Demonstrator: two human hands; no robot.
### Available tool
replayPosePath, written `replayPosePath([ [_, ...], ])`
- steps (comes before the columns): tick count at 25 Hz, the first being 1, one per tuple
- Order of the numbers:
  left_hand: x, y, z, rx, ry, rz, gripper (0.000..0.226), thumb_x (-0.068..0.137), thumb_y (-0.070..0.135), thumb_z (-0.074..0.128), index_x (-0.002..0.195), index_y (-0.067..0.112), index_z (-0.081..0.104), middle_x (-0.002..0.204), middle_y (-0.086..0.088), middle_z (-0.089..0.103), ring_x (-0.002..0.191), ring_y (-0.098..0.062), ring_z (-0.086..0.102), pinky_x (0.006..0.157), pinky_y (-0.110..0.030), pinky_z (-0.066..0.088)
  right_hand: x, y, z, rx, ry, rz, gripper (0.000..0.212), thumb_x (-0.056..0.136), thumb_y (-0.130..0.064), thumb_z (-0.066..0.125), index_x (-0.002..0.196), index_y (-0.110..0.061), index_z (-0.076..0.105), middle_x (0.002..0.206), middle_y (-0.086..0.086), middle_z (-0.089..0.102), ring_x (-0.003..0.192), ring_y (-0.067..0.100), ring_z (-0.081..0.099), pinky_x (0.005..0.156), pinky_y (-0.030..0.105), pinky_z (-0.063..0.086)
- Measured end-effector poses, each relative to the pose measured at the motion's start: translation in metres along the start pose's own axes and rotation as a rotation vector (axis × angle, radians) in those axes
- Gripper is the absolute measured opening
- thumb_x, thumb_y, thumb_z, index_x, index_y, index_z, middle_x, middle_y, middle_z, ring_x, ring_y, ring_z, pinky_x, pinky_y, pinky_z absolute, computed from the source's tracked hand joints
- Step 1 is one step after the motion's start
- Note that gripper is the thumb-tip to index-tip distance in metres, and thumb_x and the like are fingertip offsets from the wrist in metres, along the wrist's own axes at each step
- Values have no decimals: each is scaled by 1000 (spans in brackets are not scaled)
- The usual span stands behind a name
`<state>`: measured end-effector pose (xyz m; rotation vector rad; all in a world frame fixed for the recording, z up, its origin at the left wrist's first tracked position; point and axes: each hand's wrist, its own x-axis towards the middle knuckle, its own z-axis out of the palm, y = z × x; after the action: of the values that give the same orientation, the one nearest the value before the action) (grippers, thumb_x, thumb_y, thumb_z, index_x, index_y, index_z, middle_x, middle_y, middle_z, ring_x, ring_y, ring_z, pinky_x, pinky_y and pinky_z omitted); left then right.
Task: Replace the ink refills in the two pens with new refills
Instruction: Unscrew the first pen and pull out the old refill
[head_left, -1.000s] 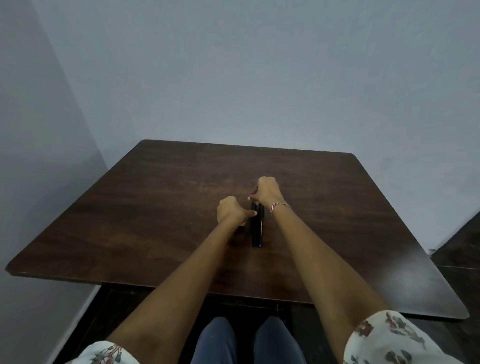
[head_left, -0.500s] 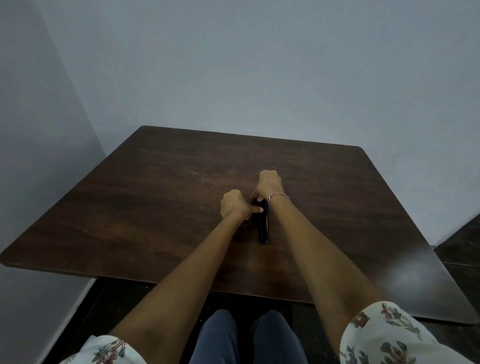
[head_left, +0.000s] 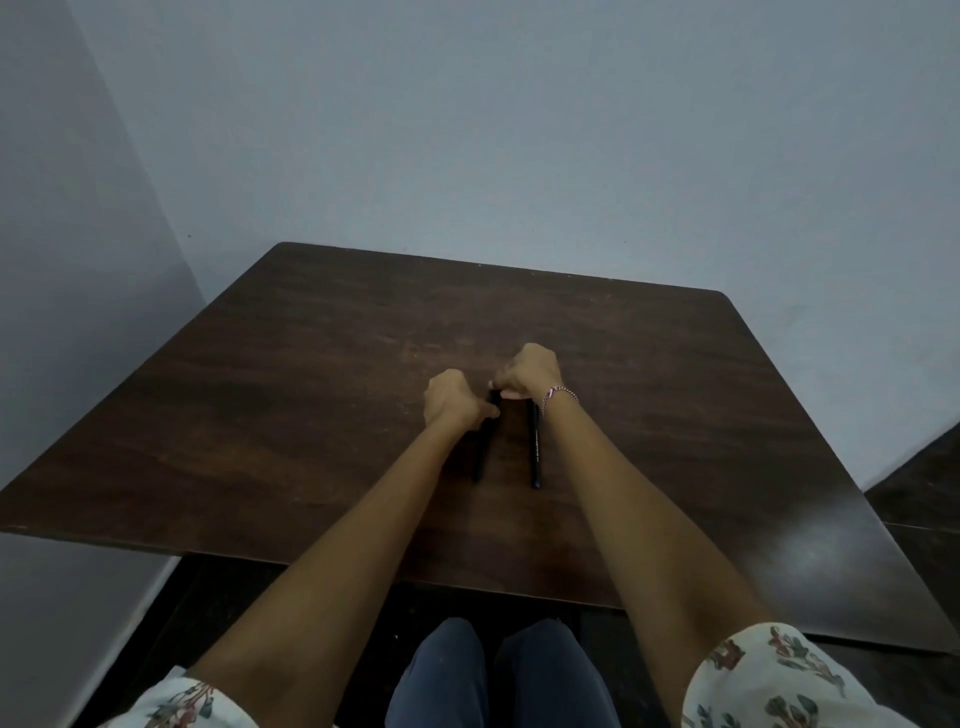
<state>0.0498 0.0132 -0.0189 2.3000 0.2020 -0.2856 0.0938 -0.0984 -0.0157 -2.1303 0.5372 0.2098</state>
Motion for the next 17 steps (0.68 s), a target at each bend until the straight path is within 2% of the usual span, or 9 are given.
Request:
replayPosePath([
  [3,15,-13,-11,-120,16,-1,25,65,23,85,71,6,69,72,-8,71,63,-17,69,69,-35,60,-10,2,8,333,-111,-4,18,79,0,73,95,6,69,79,8,63,63,13,58,42,16,52],
  [5,23,-21,-21,-261,28,-9,22,64,18,86,70,5,68,76,-11,72,61,-19,68,68,-37,61,-19,0,19,456,-170,-12,5,86,-7,66,87,-2,66,77,6,60,64,12,57,47,16,51],
  [7,28,-27,-30,-407,45,-17,19,68,15,83,74,4,69,82,-12,72,64,-19,68,66,-35,60,-29,-1,28,570,-207,-1,9,93,-13,59,84,-9,61,79,5,61,69,13,59,59,20,52],
  [9,30,-30,-38,-448,84,14,20,70,19,82,80,4,72,83,-8,72,67,-16,68,65,-30,59,-37,1,38,657,-246,7,13,97,-17,53,91,-10,62,86,6,66,79,17,64,68,26,53],
  [11,33,-32,-41,-460,100,53,20,67,27,82,76,11,73,77,-3,73,70,-14,69,71,-33,59,-49,6,42,733,-302,-8,16,98,-18,49,101,-9,62,93,8,69,86,20,67,73,29,56],
  [14,32,-36,-47,-456,43,60,21,67,33,82,76,17,72,76,3,73,74,-10,68,72,-32,57,-63,10,49,767,-328,-56,21,97,-14,50,114,-5,59,94,8,70,82,17,70,69,25,58],
  [17,29,-35,-46,-496,-15,60,23,71,32,79,80,13,69,85,-1,72,83,-13,66,75,-31,54,-73,15,47,778,-310,-50,20,96,-10,52,114,-5,59,90,9,71,79,15,70,66,23,57],
])
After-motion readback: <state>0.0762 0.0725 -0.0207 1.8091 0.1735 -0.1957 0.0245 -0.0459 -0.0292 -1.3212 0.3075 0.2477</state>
